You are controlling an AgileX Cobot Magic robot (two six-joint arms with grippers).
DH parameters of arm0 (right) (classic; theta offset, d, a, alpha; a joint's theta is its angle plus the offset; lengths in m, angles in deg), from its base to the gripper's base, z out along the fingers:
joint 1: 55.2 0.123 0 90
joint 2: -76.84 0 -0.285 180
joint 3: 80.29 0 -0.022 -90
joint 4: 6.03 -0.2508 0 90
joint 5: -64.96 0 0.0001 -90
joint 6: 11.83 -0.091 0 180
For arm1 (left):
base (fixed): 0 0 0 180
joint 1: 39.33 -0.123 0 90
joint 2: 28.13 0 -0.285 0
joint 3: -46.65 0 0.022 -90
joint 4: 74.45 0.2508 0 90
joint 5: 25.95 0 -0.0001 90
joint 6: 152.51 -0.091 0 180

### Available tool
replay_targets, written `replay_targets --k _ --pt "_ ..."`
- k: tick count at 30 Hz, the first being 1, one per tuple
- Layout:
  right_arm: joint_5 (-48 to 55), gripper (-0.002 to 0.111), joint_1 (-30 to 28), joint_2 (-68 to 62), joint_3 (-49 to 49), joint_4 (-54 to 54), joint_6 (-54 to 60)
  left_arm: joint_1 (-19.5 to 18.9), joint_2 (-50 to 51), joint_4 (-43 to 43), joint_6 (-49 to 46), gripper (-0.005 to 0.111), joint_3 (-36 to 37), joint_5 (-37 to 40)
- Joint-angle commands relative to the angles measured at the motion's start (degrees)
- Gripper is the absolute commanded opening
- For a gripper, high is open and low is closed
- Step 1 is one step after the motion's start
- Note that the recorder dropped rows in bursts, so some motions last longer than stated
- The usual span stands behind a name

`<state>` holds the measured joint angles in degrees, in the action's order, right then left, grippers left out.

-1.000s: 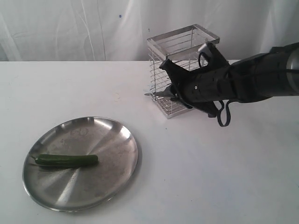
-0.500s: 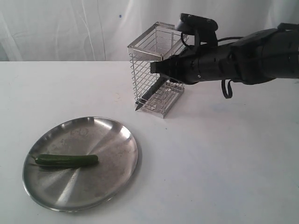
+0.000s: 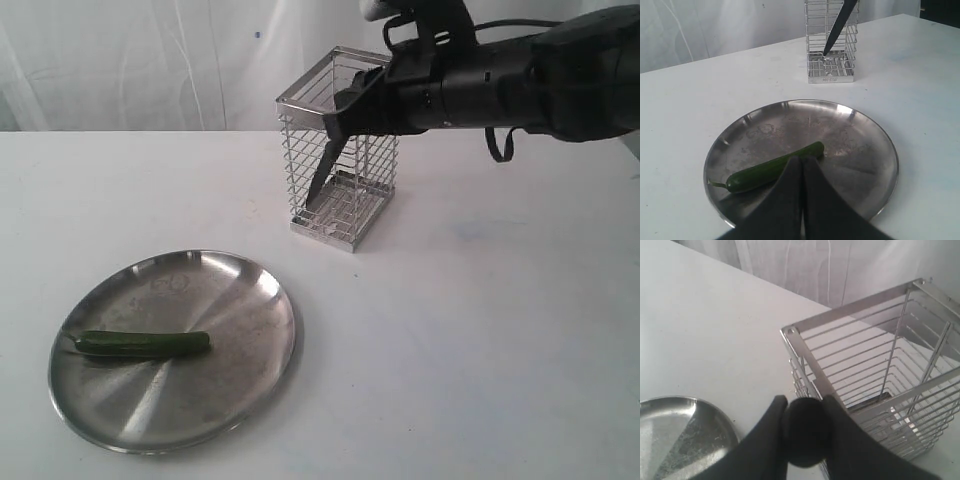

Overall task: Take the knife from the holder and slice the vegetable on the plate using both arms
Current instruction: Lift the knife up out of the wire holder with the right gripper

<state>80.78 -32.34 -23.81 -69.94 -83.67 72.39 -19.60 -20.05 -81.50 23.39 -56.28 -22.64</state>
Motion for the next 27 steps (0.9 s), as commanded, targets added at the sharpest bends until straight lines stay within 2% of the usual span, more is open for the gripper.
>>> replay_targets --k 1,11,22,24,27 --pt "1.15 0.0 -0.03 3.57 -0.33 0.33 0.86 -0.25 -0.29 -0.11 0.24 0.0 0.15 -0.23" --pt "3.12 0.0 -0.03 11.65 6.42 3.27 1.02 -0.25 -0.29 -0.11 0.24 0.0 0.15 -0.23" --pt "1.89 0.0 -0.03 27.17 17.66 4.15 1.47 -0.25 -0.29 -0.11 0.24 0.0 0.15 -0.23" --pt "2.01 0.0 -0.03 30.44 19.53 4.15 5.43 -0.25 -0.29 -0.11 0.24 0.0 0.15 -0.23" --pt "5.26 0.0 0.09 34.6 21.43 4.15 18.47 -0.25 -0.29 -0.11 0.24 0.0 0.15 -0.23"
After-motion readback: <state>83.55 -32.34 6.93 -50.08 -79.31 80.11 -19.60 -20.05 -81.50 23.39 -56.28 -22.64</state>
